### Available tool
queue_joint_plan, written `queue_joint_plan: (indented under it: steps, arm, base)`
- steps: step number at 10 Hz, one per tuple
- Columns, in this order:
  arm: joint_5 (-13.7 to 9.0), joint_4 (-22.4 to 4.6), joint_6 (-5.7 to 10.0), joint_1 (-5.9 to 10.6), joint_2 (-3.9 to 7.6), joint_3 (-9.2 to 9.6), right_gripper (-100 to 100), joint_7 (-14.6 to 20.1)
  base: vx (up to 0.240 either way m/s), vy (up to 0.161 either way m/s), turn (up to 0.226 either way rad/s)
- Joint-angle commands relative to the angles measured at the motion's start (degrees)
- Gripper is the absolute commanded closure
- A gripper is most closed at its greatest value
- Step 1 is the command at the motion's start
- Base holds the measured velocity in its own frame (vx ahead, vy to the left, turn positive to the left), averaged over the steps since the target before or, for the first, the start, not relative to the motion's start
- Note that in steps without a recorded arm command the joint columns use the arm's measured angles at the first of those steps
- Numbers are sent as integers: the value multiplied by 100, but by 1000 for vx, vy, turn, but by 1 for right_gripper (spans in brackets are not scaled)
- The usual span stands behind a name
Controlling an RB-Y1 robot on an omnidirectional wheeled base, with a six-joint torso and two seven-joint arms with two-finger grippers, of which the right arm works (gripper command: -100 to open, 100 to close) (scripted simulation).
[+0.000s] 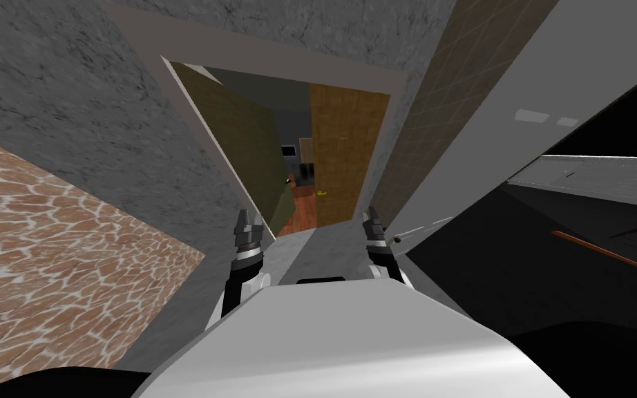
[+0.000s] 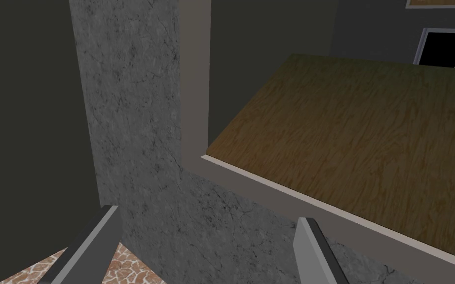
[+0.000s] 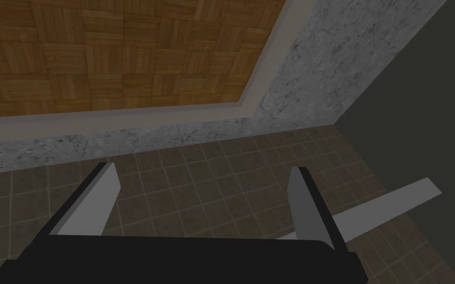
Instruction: Push the door open
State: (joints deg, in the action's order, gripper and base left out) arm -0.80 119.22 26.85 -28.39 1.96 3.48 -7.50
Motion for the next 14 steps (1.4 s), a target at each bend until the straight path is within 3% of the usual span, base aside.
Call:
queue_joint_plan:
  steps: [1, 10, 14]
  arm:
    - [42, -167, 67, 34, 20, 25, -100, 37]
    - [351, -1241, 374, 277, 170, 182, -100, 350]
    - [530, -1862, 551, 418, 214, 273, -100, 531]
  base:
    - [100, -7, -11]
    - [133, 8, -17]
    - [131, 3, -21]
